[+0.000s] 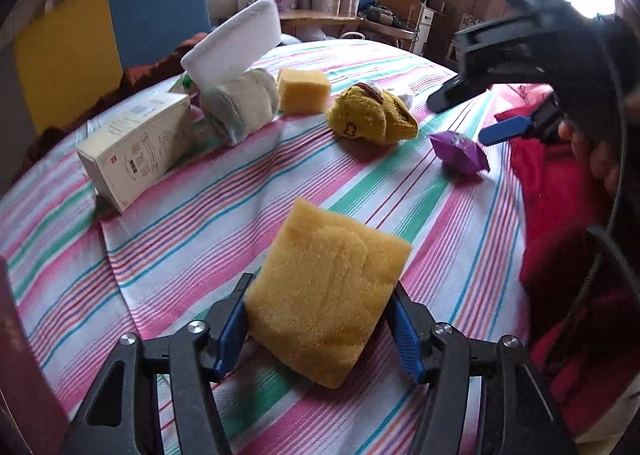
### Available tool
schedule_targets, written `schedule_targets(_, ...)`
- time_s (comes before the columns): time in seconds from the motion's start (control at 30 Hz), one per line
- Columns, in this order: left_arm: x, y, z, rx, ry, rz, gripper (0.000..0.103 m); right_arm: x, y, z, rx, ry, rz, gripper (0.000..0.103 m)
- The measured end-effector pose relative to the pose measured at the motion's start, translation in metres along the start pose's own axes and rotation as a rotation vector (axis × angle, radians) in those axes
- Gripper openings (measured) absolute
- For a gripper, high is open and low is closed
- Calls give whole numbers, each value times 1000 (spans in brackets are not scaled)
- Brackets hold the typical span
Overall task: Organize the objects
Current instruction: 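Lift the sponge with the left gripper while the right grasps the purple candy packet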
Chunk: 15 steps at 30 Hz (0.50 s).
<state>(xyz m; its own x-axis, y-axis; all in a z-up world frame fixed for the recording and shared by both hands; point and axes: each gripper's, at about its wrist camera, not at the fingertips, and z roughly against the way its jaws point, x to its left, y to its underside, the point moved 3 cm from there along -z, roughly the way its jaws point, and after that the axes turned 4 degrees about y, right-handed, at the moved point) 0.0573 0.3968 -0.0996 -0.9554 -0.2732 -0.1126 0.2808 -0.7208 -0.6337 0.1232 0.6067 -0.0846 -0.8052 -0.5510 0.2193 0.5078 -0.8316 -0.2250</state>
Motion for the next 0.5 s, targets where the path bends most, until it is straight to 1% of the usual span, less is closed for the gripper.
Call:
schedule_targets(0.03,-2,4,0,-20,-15,-18,64,1,1,-5,26,27,8,78)
schedule_targets(0.07,0,5,1,-23,-17,-14,64,2,1,-8,40,47,14,78)
schedule_targets(0.13,5,-2,-3,-26,6,7,63,2,2,-13,58,89,15,78)
schedule_targets(0.2,6,0,-3,-32,17,19,63,2,2,-17,69,119,18,78)
schedule_targets(0.37,5,1,-2,-40,20,27,65,0,3,-24,83,177,15,78)
schedule_targets(0.43,7,0,0,-45,28,37,65,3,5,-27,94,185,38,76)
schedule_targets(0.47,8,2,1,-46,31,40,65,5,6,-28,94,188,57,63)
schedule_targets(0.5,9,4,3,-47,33,42,65,7,8,-28,92,208,75,48)
